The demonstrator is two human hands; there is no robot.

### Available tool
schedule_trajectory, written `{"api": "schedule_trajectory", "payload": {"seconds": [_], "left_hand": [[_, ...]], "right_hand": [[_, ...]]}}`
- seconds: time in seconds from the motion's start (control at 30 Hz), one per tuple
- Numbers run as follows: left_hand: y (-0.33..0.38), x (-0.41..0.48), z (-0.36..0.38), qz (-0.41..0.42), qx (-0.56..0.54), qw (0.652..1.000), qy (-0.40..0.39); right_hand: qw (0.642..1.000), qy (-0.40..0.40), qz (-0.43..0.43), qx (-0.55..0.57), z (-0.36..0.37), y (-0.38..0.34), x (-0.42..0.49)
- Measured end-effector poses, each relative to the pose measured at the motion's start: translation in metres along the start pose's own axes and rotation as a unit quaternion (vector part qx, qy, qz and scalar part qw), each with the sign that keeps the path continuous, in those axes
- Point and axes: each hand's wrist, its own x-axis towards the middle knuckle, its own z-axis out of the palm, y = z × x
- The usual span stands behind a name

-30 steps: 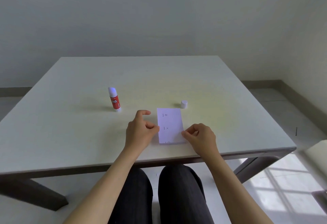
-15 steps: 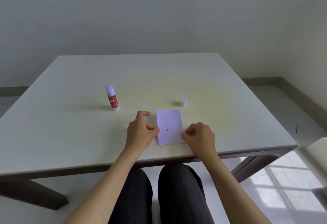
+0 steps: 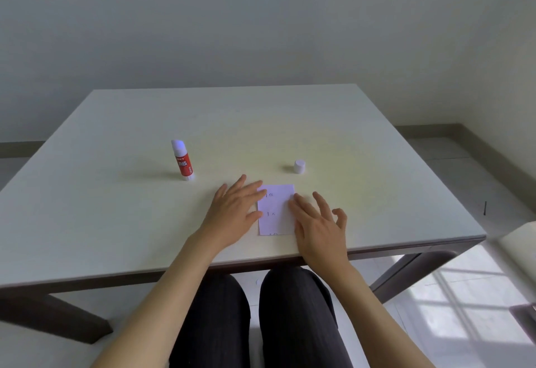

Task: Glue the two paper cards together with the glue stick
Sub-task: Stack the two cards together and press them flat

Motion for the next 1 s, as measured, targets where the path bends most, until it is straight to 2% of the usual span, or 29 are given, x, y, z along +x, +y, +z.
{"api": "schedule_trajectory", "payload": {"seconds": [0.07,0.17,0.3,0.47,0.53,0.63,0.7,0.8,0.83,0.93,1.0], "left_hand": [[-0.011,-0.002,-0.001,0.014,0.013,0.998,-0.057],[-0.028,-0.008,-0.005,0.007,0.034,0.995,-0.091],[-0.050,-0.018,-0.015,-0.017,0.029,0.995,-0.096],[-0.059,-0.025,-0.016,-0.030,-0.021,0.993,-0.113],[-0.060,-0.026,-0.014,-0.029,-0.031,0.993,-0.114],[-0.061,-0.026,-0.012,-0.032,-0.056,0.991,-0.116],[-0.061,-0.025,-0.012,-0.036,-0.058,0.990,-0.123],[-0.061,-0.025,-0.012,-0.037,-0.052,0.990,-0.126],[-0.062,-0.025,-0.012,-0.036,-0.053,0.990,-0.124],[-0.062,-0.025,-0.011,-0.036,-0.065,0.990,-0.117],[-0.062,-0.025,-0.010,-0.036,-0.067,0.990,-0.118]], "right_hand": [[0.999,-0.034,-0.010,0.009,0.001,-0.002,0.000],[0.998,-0.059,-0.033,-0.002,0.004,-0.013,0.002],[0.996,-0.061,-0.062,-0.004,0.014,-0.039,0.005],[0.996,-0.058,-0.058,-0.030,0.015,-0.047,0.001],[0.992,-0.081,-0.097,-0.001,0.013,-0.050,0.000],[0.971,-0.155,-0.179,0.031,0.013,-0.056,0.007],[0.971,-0.177,-0.163,-0.001,0.010,-0.050,0.027],[0.980,-0.166,-0.094,-0.051,0.000,-0.040,0.054],[0.979,-0.159,-0.107,-0.064,0.000,-0.042,0.054],[0.957,-0.176,-0.227,-0.039,0.011,-0.057,0.030],[0.948,-0.193,-0.253,-0.025,0.014,-0.056,0.025]]}}
